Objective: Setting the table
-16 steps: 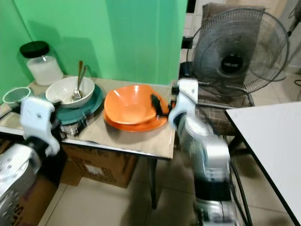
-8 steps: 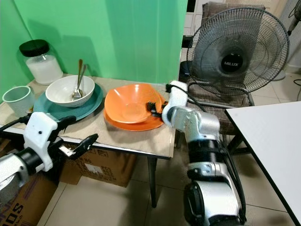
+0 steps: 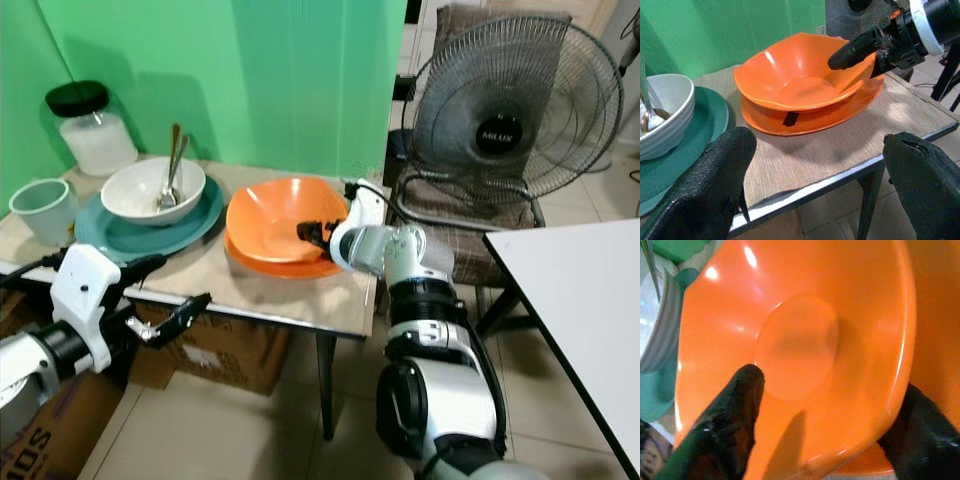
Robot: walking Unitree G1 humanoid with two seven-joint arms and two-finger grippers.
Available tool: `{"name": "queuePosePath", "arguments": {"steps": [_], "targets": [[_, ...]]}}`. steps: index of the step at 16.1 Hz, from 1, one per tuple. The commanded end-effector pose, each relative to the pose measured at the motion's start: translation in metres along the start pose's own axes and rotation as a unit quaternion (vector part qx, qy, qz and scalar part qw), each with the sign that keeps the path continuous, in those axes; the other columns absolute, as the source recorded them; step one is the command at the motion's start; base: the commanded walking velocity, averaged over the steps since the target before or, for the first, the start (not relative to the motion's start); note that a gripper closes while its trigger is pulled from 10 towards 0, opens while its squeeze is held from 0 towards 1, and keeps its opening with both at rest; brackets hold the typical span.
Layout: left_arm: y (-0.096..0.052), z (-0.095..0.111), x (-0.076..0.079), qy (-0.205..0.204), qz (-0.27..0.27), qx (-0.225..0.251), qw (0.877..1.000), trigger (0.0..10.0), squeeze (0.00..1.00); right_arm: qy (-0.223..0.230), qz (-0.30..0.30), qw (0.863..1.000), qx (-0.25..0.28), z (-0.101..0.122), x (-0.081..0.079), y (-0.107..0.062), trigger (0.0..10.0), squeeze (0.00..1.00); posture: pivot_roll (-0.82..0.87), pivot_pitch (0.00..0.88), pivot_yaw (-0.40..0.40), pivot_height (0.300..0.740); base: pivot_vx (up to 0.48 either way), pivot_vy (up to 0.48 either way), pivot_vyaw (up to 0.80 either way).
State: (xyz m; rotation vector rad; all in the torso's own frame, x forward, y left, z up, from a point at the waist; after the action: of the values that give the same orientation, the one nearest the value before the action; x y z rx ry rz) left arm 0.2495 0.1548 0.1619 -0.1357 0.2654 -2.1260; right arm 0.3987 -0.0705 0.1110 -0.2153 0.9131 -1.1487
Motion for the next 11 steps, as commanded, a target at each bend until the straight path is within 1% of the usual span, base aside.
{"name": "queuePosePath", "arguments": {"steps": [1,4,6,7,8,10,11], "targets": [[0.0002,0.0021,0.0049,0.004,-0.011,0.005,1.000,10.0,0.00,0.010,0.005,1.000,0.010,0.0071,-0.0068,0.0016,0.0,0.00,-0.02,0.000,0.019,0.740,0.000,0.000,0.00],[0.0014,0.0027,0.0058,0.003,-0.013,0.007,1.000,10.0,0.00,0.006,-0.009,1.000,0.014,0.0058,-0.0048,0.0063,0.0,0.00,-0.02,0.000,0.016,0.740,0.000,0.000,0.00],[0.0011,0.0025,0.0061,0.002,-0.012,0.007,1.000,10.0,0.00,0.010,-0.005,1.000,0.010,0.0033,-0.0077,0.0078,0.0,0.00,-0.02,0.000,0.014,0.740,0.000,0.000,0.00],[0.0010,0.0026,0.0061,0.001,-0.011,0.008,1.000,10.0,0.00,0.020,0.003,1.000,0.010,0.0021,-0.0114,0.0090,0.0,0.00,-0.02,0.000,0.014,0.740,0.000,0.000,0.00],[0.0011,0.0027,0.0062,0.001,-0.011,0.008,1.000,10.0,0.00,0.022,0.002,1.000,0.010,0.0018,-0.0116,0.0094,0.0,0.00,-0.02,0.000,0.014,0.740,0.000,0.000,0.00],[0.0018,0.0030,0.0072,0.000,-0.013,0.009,1.000,10.0,0.00,0.034,-0.007,0.999,0.018,0.0024,-0.0085,0.0113,0.0,0.00,-0.02,0.000,0.014,0.740,0.000,0.000,0.00],[0.0021,0.0028,0.0080,0.000,-0.015,0.009,1.000,10.0,0.00,0.039,-0.004,0.999,0.014,0.0010,-0.0086,0.0114,0.0,0.00,-0.02,0.000,0.014,0.740,0.000,0.000,0.00]]}}
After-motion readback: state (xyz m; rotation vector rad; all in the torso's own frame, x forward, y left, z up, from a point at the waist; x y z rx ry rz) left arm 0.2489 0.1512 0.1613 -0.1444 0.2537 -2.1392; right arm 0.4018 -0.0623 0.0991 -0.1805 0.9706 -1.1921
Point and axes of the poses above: a point about 5 cm out from each wrist's last joint towards the gripper, its own y axis pointing out of the wrist towards the gripper, its own z axis along the axis of the wrist's last joint, x = y × z, the point moved 5 cm from there along y, pointing out of the wrist towards the gripper, and after that the axes turned 8 degrees about -y, right-handed, at the moved point
